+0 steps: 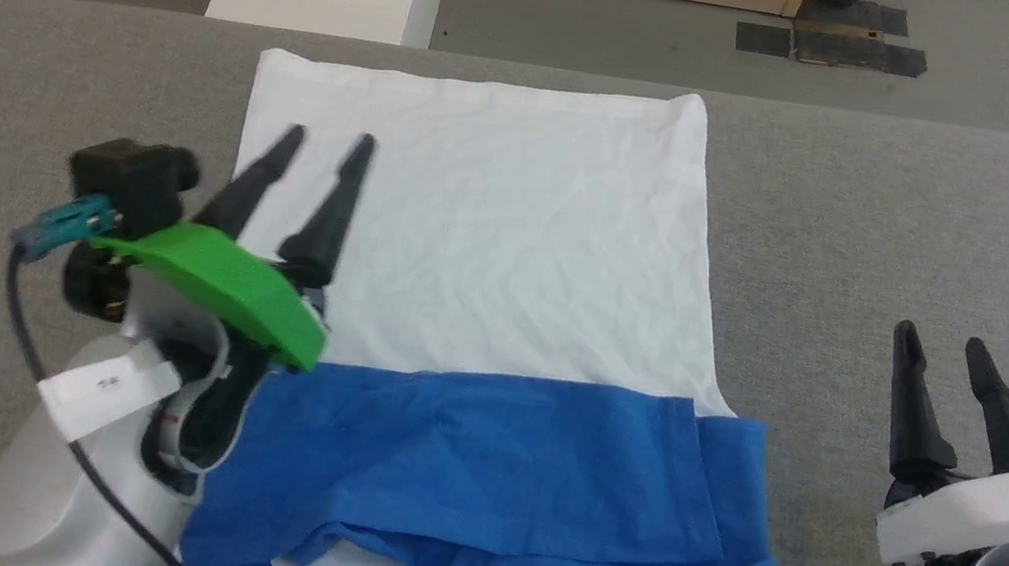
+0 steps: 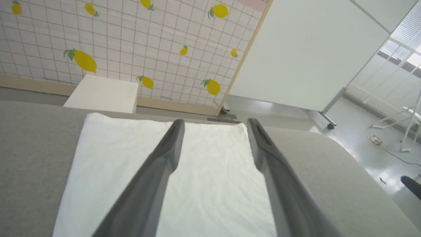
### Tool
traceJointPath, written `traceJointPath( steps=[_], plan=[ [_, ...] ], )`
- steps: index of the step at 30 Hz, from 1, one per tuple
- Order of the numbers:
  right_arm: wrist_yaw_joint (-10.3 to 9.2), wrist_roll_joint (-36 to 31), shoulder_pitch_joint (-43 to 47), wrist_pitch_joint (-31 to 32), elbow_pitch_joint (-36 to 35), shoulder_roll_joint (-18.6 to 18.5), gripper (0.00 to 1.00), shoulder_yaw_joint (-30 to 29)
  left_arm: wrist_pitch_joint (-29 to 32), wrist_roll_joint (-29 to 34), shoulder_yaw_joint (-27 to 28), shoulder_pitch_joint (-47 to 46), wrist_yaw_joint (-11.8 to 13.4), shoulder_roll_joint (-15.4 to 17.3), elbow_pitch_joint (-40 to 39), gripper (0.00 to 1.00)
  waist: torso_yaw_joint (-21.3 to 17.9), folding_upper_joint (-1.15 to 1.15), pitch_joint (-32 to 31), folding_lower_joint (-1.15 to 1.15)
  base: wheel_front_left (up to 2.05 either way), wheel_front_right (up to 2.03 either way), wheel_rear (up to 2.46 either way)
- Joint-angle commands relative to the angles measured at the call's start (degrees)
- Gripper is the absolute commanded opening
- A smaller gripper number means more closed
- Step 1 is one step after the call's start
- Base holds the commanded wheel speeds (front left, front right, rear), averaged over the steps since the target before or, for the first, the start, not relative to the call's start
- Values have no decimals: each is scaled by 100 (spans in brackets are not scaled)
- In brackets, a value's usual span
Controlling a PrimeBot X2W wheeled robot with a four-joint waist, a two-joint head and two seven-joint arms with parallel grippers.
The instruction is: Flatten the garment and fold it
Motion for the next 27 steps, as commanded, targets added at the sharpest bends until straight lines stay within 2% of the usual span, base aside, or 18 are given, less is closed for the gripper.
traceJointPath(
  steps=[1, 5, 8, 14, 21, 27],
  plan=[
    [-9, -19, -143, 86, 35, 0, 100, 46, -373, 198, 86, 119, 55, 71, 138, 100, 10, 0, 6, 0, 0, 0, 0],
    [-9, -161, -436, 510, 266, 0, 100, 188, -1196, 565, 338, 348, 238, 237, 467, 100, 28, 0, 105, 0, 0, 0, 0],
    [-9, -372, -909, 903, 522, 0, 100, 276, -1493, 642, 463, 440, 347, 249, 542, 100, 79, 0, 258, 0, 0, 0, 0],
    [-9, -1079, -2513, 1849, 1338, -24, 100, 257, -1629, 657, 577, 465, 436, 263, 321, 100, 332, 0, 848, 0, 0, 0, 0],
    [-9, -1996, -4504, 3145, 2321, -100, 100, 96, -1654, 581, 634, 202, 444, 224, -87, 100, 868, 0, 1765, 0, 0, 0, 0],
    [-9, -2797, -5492, 4278, 2967, -106, 100, -109, -1683, 561, 542, -86, 376, 124, -297, 100, 1300, 0, 2312, 0, 0, 0, 0]
  ],
)
